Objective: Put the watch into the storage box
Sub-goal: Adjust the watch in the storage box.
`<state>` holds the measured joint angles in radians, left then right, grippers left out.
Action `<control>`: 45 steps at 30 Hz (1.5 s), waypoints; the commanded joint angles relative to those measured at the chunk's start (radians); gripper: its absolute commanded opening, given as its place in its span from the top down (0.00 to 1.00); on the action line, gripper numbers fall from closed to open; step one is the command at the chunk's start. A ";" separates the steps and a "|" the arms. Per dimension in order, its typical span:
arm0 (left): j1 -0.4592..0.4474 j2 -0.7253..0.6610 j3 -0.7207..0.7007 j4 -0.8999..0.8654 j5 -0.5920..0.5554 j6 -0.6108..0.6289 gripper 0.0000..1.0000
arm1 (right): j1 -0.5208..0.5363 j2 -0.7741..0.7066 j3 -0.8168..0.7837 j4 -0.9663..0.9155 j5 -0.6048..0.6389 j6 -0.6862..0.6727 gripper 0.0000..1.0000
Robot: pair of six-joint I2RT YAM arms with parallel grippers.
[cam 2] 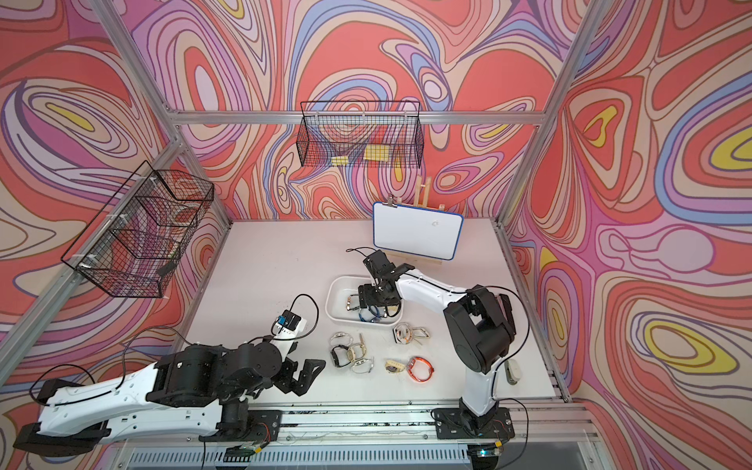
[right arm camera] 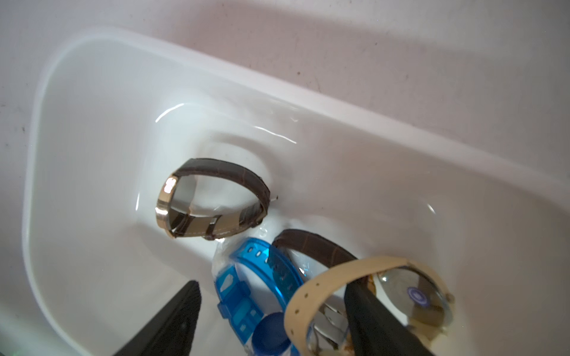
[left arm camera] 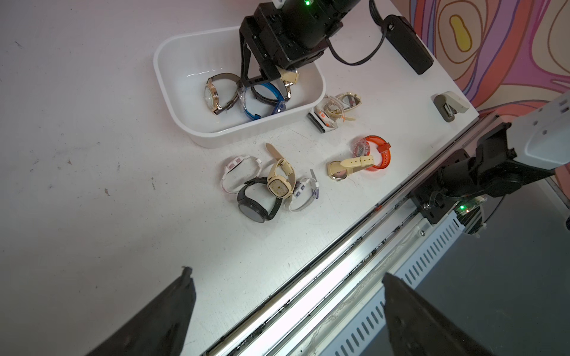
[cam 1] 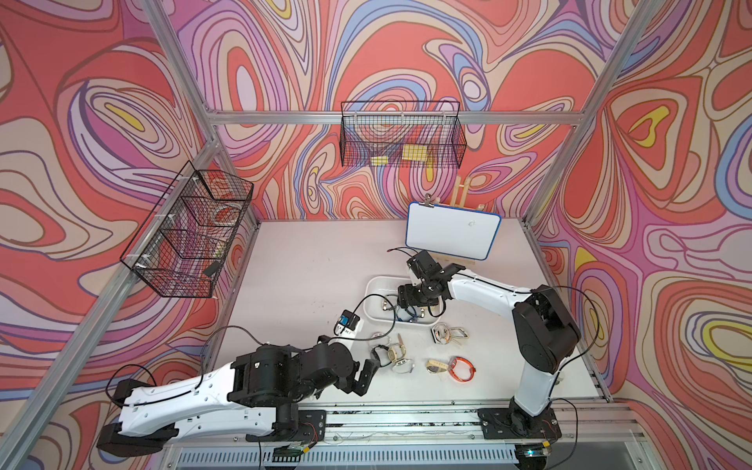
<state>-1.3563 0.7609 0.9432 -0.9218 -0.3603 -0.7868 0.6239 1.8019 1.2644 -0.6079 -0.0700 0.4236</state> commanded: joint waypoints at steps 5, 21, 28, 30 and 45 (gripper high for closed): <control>-0.008 0.000 0.010 -0.012 -0.028 -0.006 0.00 | 0.007 -0.203 -0.078 -0.020 0.053 -0.033 0.16; -0.008 -0.015 -0.014 -0.005 -0.050 -0.014 0.00 | -0.003 -0.232 -0.115 -0.016 0.067 -0.026 0.17; -0.008 -0.036 -0.035 -0.013 -0.057 -0.025 0.00 | -0.050 -0.149 -0.085 0.026 0.054 -0.065 0.26; -0.009 -0.041 -0.034 -0.017 -0.057 -0.025 0.00 | -0.090 -0.148 -0.094 0.064 0.005 -0.094 0.29; -0.008 -0.041 -0.040 -0.025 -0.058 -0.020 0.00 | -0.210 -0.043 -0.077 0.183 -0.312 -0.211 0.41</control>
<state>-1.3602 0.7227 0.9146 -0.9230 -0.4038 -0.8047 0.4252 1.7409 1.1667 -0.4362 -0.3424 0.2409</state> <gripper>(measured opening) 0.997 0.594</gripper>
